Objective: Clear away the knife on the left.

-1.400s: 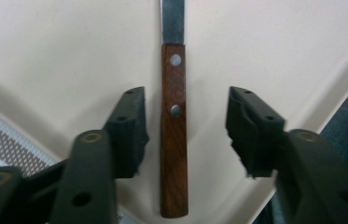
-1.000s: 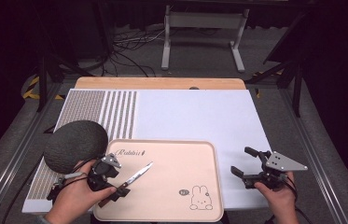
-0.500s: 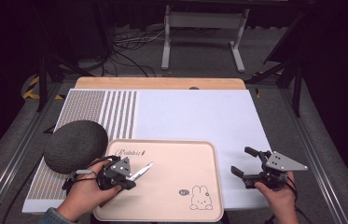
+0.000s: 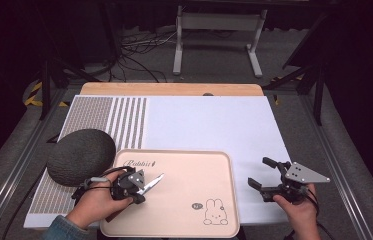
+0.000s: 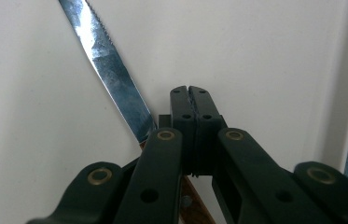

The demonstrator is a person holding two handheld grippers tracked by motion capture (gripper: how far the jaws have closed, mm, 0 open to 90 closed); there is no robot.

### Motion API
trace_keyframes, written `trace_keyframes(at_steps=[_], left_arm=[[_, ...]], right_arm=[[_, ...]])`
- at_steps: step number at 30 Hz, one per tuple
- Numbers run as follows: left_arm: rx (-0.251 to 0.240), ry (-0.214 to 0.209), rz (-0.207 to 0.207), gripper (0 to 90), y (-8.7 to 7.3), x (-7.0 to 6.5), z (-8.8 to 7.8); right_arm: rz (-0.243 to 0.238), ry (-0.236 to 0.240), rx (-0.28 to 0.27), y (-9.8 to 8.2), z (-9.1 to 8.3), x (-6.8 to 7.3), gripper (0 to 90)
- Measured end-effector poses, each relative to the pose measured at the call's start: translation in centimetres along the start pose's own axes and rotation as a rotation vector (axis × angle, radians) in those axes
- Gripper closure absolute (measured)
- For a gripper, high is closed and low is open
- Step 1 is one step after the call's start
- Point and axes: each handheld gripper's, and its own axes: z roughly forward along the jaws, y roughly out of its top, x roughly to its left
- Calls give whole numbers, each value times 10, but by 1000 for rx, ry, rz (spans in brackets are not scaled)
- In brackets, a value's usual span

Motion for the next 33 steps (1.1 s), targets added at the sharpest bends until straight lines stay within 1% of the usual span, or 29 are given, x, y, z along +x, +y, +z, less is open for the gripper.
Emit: trace_keyframes(at_steps=[2, 5, 8, 13, 15, 20, 23, 27, 33], left_arm=[[3, -13, -5, 900, 0, 0, 1], [16, -15, -5, 900, 0, 2, 3], [11, -18, -8, 900, -1, 3, 3], [11, 2, -26, 900, -2, 4, 2], [2, 10, -36, 900, -4, 7, 1], [-10, 20, -63, 900, -8, 11, 0], [-13, 22, -71, 900, -10, 13, -1], [-24, 33, -90, 900, -12, 15, -2], [-28, 49, -117, 900, -17, 19, -4]], right_arm=[[-1, 1, 0, 0, 0, 0, 88], [-1, 0, 0, 0, 0, 0, 88], [1, 0, 2, 0, 0, 0, 88], [-1, 1, 3, 0, 0, 0, 88], [2, 1, 4, 0, 0, 0, 88], [1, 4, 7, -1, 0, 0, 89], [1, 4, 8, -1, 0, 0, 89], [0, 5, 10, -1, 0, 0, 89], [-2, 8, 12, -1, 1, 0, 90]])
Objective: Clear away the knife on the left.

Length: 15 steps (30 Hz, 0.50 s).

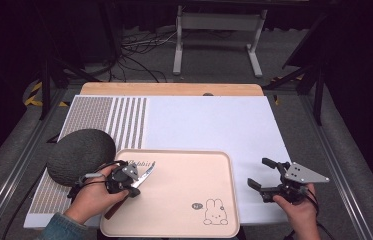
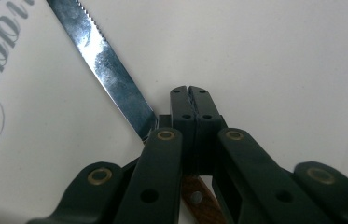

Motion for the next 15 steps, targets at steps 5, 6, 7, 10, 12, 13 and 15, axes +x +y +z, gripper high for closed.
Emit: trace_keyframes(at_steps=[5, 6, 7, 10, 12, 13, 15], left_arm=[[-10, 12, -23, 900, -4, 3, -2], [-17, 15, -28, 900, -5, 4, -2], [-23, 24, -32, 900, -6, 4, -2], [-36, 24, -57, 900, -10, 6, -3], [-39, 22, -57, 900, -11, 8, -3], [-41, 28, -61, 900, -12, 8, -4], [-41, 32, -70, 900, -14, 9, -5]], right_arm=[[2, 1, -1, 0, 0, 0, 90], [1, 2, 0, 0, 0, 0, 90], [1, 2, 0, 0, 0, 0, 90], [2, 5, -1, 0, 0, 0, 90], [2, 2, 1, 0, 0, 0, 90], [2, 3, 1, 0, 0, 0, 90], [2, 3, 1, 0, 0, 0, 90]])
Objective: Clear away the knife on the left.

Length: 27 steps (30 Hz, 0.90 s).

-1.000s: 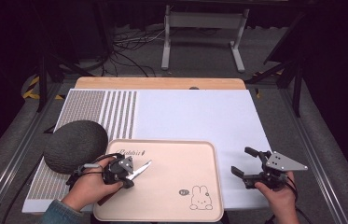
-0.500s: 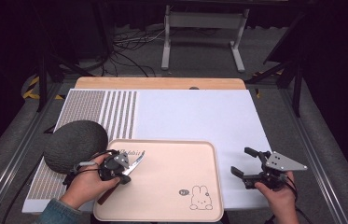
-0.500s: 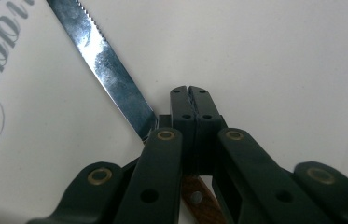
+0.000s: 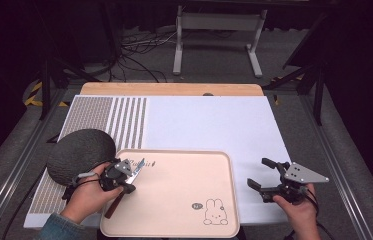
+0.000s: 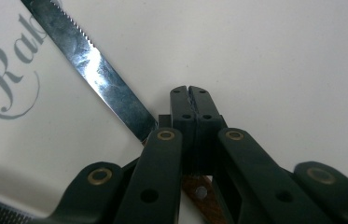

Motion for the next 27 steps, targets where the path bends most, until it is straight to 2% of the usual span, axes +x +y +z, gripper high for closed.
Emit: trace_keyframes(at_steps=[11, 18, 26, 27], left_arm=[[-19, 27, -54, 900, -8, 6, -3], [-35, 27, -92, 900, -14, 8, -5], [-40, 39, -126, 900, -20, 10, -8], [-40, 41, -120, 900, -21, 11, -8]], right_arm=[[4, 2, 2, -1, 1, 0, 90], [6, 2, 1, -1, 1, 0, 90], [9, 3, 1, -1, 1, 0, 90], [9, 3, 1, -1, 1, 0, 90]])
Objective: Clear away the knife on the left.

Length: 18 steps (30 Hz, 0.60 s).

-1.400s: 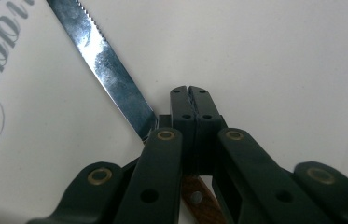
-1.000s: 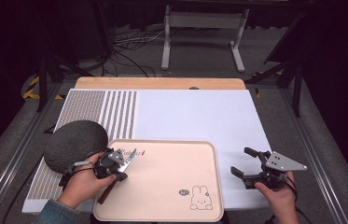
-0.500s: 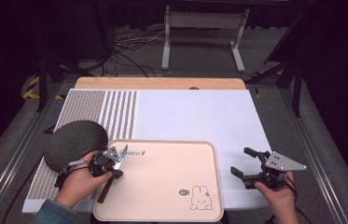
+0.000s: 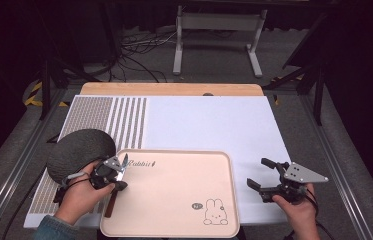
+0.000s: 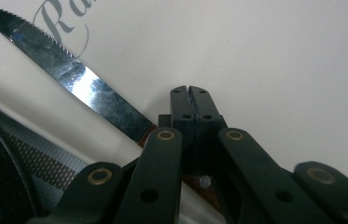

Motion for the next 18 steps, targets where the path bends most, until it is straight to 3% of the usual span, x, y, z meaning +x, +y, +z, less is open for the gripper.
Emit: trace_keyframes(at_steps=[9, 18], left_arm=[[0, -7, -30, 900, -6, -2, -2], [12, -12, -21, 900, -9, -4, -4]], right_arm=[[0, 0, -1, 0, 0, 0, 90], [-4, 2, 1, 0, 0, 0, 90]])
